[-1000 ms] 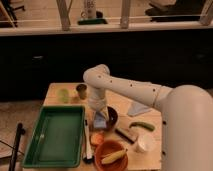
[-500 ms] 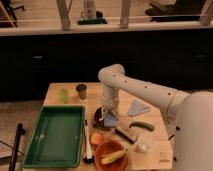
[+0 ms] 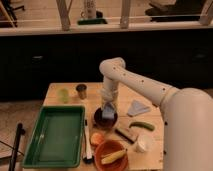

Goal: Wipe purple bowl with sponge

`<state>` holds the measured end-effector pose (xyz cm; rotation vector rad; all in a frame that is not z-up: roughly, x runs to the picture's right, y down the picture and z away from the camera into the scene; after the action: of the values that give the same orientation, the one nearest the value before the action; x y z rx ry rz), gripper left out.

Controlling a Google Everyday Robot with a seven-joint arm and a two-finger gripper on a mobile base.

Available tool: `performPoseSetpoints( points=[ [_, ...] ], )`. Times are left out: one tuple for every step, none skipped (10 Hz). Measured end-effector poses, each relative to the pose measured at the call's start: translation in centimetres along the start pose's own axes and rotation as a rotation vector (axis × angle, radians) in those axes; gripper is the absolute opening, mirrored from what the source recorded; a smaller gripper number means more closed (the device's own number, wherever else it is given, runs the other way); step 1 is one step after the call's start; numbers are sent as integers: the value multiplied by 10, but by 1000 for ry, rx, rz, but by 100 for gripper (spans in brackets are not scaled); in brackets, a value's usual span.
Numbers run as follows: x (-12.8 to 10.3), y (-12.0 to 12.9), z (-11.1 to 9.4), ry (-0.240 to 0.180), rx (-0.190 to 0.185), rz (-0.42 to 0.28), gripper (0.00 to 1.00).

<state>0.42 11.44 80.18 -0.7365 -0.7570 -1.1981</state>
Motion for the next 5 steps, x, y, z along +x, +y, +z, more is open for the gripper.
performPoseSetpoints(
  points=[
    [-2, -8, 1, -1, -6, -15, 0],
    [-6, -19, 0, -1, -15, -46, 0],
    [-10, -29, 0, -2, -25, -78, 0],
    [-13, -33, 0, -3, -31, -101, 0],
    [-14, -33, -1, -2, -35, -107, 0]
  ],
)
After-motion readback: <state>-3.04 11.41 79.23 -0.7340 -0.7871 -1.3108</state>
